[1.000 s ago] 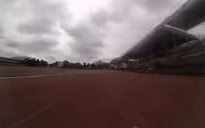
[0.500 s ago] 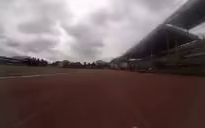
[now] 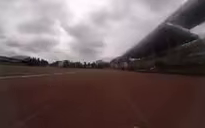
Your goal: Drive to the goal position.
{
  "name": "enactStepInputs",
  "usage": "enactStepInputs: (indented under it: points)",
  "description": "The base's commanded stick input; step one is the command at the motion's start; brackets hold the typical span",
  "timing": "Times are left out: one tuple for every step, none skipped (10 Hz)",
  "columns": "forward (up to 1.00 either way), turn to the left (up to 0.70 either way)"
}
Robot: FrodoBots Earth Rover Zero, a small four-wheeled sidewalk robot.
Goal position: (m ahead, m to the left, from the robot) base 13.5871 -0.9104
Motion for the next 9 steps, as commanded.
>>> enactStepInputs:
  points:
    - [0.7, 0.0]
    - [0.7, 0.0]
    - [0.7, 0.0]
    - [0.7, 0.0]
    - [0.7, 0.0]
    - [0.7, 0.0]
    - [0.7, 0.0]
    - [0.7, 0.0]
    - [0.7, 0.0]
